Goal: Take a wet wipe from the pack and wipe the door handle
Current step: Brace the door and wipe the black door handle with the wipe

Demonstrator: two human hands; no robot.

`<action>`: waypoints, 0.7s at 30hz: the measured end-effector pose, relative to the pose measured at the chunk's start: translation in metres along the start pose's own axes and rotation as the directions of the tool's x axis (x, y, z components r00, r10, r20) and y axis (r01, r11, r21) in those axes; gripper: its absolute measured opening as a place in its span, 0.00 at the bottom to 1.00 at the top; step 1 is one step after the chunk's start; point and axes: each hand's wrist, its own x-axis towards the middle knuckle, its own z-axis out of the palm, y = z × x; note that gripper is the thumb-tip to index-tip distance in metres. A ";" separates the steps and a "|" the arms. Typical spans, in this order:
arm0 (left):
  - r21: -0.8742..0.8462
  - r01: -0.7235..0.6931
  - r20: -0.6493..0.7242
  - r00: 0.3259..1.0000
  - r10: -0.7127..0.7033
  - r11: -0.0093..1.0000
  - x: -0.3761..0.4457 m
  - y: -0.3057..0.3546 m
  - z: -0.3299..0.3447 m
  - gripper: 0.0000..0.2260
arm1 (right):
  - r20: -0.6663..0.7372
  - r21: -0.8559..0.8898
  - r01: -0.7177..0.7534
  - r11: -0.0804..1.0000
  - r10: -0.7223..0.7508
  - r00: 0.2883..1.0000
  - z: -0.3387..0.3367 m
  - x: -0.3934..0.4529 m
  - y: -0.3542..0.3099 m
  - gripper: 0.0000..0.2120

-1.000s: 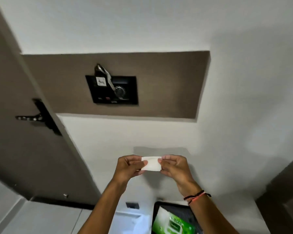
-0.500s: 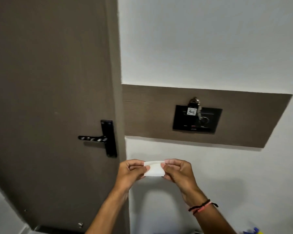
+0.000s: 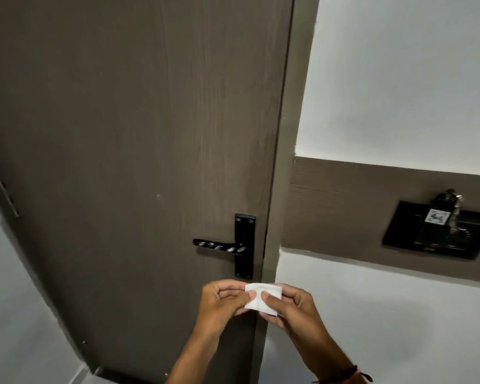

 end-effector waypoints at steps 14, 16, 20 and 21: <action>0.232 -0.134 0.148 0.984 0.101 0.963 0.064 0.042 -0.035 0.08 | -0.104 0.002 0.144 0.990 -0.143 0.984 0.025 0.053 0.015 0.06; 0.384 -0.341 0.126 0.940 0.318 0.858 0.075 0.057 -0.043 0.08 | -0.254 -0.044 0.114 0.992 -0.122 0.959 0.028 0.054 0.023 0.05; 0.766 -0.613 0.252 0.565 0.785 0.195 0.111 0.101 -0.064 0.12 | -0.597 -0.415 0.197 0.888 -0.430 0.677 0.049 0.059 0.027 0.07; 0.792 -0.608 0.300 0.450 0.841 0.043 0.122 0.110 -0.068 0.15 | -0.618 -0.494 0.247 0.834 -0.536 0.574 0.056 0.061 0.025 0.10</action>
